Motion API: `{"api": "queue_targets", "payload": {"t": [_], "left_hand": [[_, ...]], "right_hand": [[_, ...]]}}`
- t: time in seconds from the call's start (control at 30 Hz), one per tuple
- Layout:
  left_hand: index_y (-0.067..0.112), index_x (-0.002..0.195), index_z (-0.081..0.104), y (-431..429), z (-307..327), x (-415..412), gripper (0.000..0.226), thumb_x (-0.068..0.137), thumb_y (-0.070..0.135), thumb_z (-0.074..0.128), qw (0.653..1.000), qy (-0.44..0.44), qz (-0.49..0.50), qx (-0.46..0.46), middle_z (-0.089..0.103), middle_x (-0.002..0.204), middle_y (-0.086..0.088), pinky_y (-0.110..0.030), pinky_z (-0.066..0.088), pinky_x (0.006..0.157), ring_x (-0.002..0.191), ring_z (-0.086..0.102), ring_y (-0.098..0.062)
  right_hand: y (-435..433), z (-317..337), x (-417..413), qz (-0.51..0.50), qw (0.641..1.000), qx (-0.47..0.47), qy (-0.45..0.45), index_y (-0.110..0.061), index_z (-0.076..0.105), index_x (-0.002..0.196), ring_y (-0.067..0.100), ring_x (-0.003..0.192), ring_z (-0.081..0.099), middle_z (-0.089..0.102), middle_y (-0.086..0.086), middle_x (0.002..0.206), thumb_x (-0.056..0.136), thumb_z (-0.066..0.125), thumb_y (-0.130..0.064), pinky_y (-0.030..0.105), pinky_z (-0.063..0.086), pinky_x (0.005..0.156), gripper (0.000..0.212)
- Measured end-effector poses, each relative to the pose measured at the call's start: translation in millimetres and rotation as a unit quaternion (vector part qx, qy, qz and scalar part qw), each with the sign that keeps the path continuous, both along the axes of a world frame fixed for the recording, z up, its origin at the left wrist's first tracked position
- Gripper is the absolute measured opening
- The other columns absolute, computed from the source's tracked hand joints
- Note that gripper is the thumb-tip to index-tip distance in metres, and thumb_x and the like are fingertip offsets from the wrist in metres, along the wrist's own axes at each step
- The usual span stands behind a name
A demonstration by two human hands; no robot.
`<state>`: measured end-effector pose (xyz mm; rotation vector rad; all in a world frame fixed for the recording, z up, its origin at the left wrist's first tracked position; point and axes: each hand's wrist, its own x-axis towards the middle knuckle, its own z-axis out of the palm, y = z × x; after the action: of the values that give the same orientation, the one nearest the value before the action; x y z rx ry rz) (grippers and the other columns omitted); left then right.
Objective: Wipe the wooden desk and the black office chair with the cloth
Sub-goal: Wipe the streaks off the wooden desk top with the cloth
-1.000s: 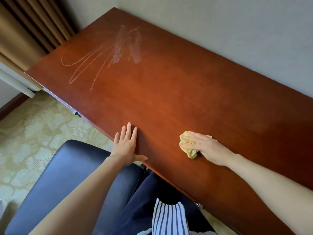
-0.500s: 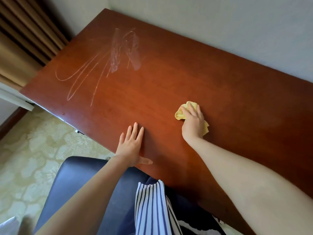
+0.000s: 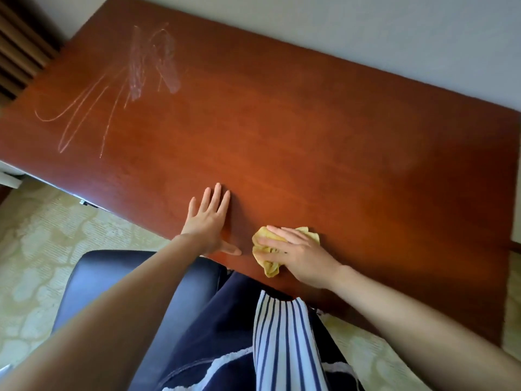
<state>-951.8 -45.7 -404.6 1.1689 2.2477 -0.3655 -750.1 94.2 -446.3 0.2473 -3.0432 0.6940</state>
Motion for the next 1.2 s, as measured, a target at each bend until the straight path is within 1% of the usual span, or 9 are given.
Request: {"api": "queue_targets", "payload": {"t": [0.2,0.4,0.53,0.7,0.8,0.97,1.03,1.1,1.2], "left_hand": [[0.013,0.149,-0.020,14.7,3.4,33.1,0.140,0.060,0.072,0.070,0.999,-0.020,-0.007,-0.026,-0.026,0.156,-0.010,-0.052,-0.004,0.116,0.145,-0.018,-0.028],[0.016,0.151,-0.016,11.0,17.1,46.6,0.132,0.066,0.068,0.071,0.998,-0.043,-0.014,-0.040,-0.023,0.157,-0.008,-0.050,-0.005,0.116,0.146,-0.016,-0.023],[0.016,0.151,-0.016,7.9,22.5,53.4,0.129,0.068,0.068,0.068,0.998,-0.044,-0.021,-0.047,-0.019,0.159,-0.005,-0.049,-0.006,0.116,0.146,-0.015,-0.022],[0.017,0.151,-0.016,1.8,23.8,56.1,0.126,0.070,0.069,0.065,0.998,-0.046,-0.027,-0.043,-0.015,0.160,-0.002,-0.050,-0.006,0.116,0.146,-0.017,-0.023],[0.019,0.151,-0.015,-2.7,27.0,52.3,0.125,0.069,0.070,0.066,0.998,-0.039,-0.022,-0.033,-0.017,0.159,-0.001,-0.050,-0.006,0.116,0.146,-0.017,-0.023],[0.020,0.151,-0.014,-10.4,29.1,38.1,0.126,0.068,0.069,0.068,1.000,-0.020,0.005,-0.012,-0.018,0.159,-0.002,-0.051,-0.006,0.115,0.146,-0.016,-0.023],[0.021,0.151,-0.013,-15.7,27.5,35.5,0.127,0.067,0.070,0.068,1.000,-0.020,0.014,-0.012,-0.018,0.159,-0.002,-0.051,-0.006,0.115,0.146,-0.016,-0.023],[0.021,0.151,-0.014,-18.4,24.3,31.4,0.128,0.067,0.069,0.069,1.000,-0.020,0.019,-0.015,-0.020,0.158,-0.002,-0.051,-0.006,0.115,0.146,-0.017,-0.023],[0.021,0.151,-0.015,-12.8,19.5,21.2,0.127,0.068,0.066,0.071,1.000,-0.014,0.022,-0.006,-0.024,0.157,-0.001,-0.050,-0.008,0.115,0.145,-0.020,-0.023]], "right_hand": [[59.7,5.3,66.2,-0.050,0.997,0.007,-0.057,-0.031,0.057,0.129,0.014,0.141,0.019,0.041,-0.008,0.146,0.084,0.054,0.015,0.037,0.026,0.113,0.064],[129.2,24.2,55.1,-0.072,0.976,0.071,-0.193,-0.046,0.031,0.142,-0.008,0.138,-0.012,0.003,-0.032,0.148,0.090,0.033,0.014,0.046,0.022,0.114,0.080],[148.1,31.8,19.6,-0.215,0.952,0.023,-0.216,-0.042,0.030,0.144,0.004,0.145,-0.001,0.012,-0.020,0.156,0.092,0.029,0.016,0.055,0.022,0.113,0.077],[111.5,24.9,-22.7,-0.443,0.885,0.010,-0.145,-0.029,0.036,0.143,0.024,0.145,0.012,0.022,-0.008,0.156,0.094,0.038,0.006,0.040,0.024,0.115,0.061],[65.7,17.5,-45.1,-0.511,0.852,-0.006,-0.113,-0.028,0.039,0.140,0.028,0.144,0.011,0.021,-0.006,0.155,0.094,0.039,0.002,0.039,0.018,0.115,0.055],[-4.2,7.4,-64.8,-0.447,0.888,-0.018,-0.105,-0.033,0.039,0.141,0.025,0.145,0.010,0.022,-0.009,0.156,0.094,0.038,-0.004,0.042,0.020,0.109,0.056],[-27.7,7.6,-58.5,-0.375,0.924,-0.013,-0.079,-0.031,0.048,0.136,0.028,0.142,0.021,0.032,-0.009,0.152,0.090,0.043,-0.005,0.044,0.028,0.103,0.053],[-44.1,7.2,-45.2,-0.272,0.962,0.017,-0.007,-0.027,0.062,0.123,0.032,0.131,0.043,0.050,-0.005,0.141,0.084,0.056,-0.005,0.044,0.041,0.093,0.046],[-38.4,1.8,-35.6,-0.184,0.980,0.041,0.060,-0.026,0.068,0.115,0.029,0.121,0.054,0.058,-0.003,0.132,0.076,0.070,-0.002,0.041,0.051,0.087,0.045]]}}
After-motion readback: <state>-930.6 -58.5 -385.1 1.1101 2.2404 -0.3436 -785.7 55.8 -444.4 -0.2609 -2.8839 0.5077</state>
